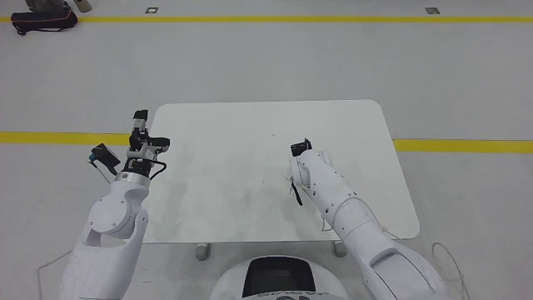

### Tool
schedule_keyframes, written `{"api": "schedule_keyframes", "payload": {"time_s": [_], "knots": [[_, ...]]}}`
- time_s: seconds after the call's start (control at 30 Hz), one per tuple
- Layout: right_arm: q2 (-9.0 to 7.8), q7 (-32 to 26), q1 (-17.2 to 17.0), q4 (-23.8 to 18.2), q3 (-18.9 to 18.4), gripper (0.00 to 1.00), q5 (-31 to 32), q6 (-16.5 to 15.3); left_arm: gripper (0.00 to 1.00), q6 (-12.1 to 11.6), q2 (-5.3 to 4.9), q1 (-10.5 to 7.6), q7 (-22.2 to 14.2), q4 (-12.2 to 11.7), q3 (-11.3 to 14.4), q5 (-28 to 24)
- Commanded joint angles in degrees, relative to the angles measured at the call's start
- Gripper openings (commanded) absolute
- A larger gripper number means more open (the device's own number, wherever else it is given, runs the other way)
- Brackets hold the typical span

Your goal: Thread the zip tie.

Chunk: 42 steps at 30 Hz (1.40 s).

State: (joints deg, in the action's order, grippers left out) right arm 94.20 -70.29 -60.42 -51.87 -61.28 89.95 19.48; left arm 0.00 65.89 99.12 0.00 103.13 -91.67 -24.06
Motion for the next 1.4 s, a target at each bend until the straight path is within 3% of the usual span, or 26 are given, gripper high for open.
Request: {"api": "schedule_keyframes", "payload": {"time_s": [0.0, 0.2, 0.4, 0.8, 0.9, 1.03, 1.13, 1.37], "knots": [[0.01, 0.2, -0.1, -0.5, -0.1, 0.00, 0.0, 0.0, 1.00, 0.0, 0.00, 0.00, 0.0, 0.0, 0.0, 0.0], [-0.49, -0.7, -1.3, -4.0, -0.8, 0.00, 0.0, 0.0, 1.00, 0.0, 0.00, 0.00, 0.0, 0.0, 0.0, 0.0], [-1.83, -2.7, -3.8, -10.6, -1.7, 0.00, 0.0, 0.0, 1.00, 0.0, 0.00, 0.00, 0.0, 0.0, 0.0, 0.0], [-5.15, -8.2, -11.8, -30.8, -5.9, 0.00, 0.0, 0.0, 1.00, 0.0, 0.00, 0.00, 0.0, 0.0, 0.0, 0.0], [-5.44, -8.7, -13.4, -34.7, -8.1, 0.00, -2.9, -1.4, 1.00, 0.0, 0.00, 0.00, 0.0, 0.0, 0.0, 0.0], [-5.81, -7.8, -13.7, -35.6, -12.0, 0.00, -10.2, -5.7, 1.00, 0.0, 0.00, 0.00, 0.0, 0.0, 0.0, 0.0], [-6.12, -5.9, -13.3, -35.5, -14.3, 0.00, -17.1, -11.6, 1.00, 0.0, 0.00, 0.00, 0.0, 0.0, 0.0, 0.0], [-6.16, -5.7, -13.3, -35.5, -14.5, 0.00, -17.8, -12.2, 1.00, 0.0, 0.00, 0.00, 0.0, 0.0, 0.0, 0.0]]}}
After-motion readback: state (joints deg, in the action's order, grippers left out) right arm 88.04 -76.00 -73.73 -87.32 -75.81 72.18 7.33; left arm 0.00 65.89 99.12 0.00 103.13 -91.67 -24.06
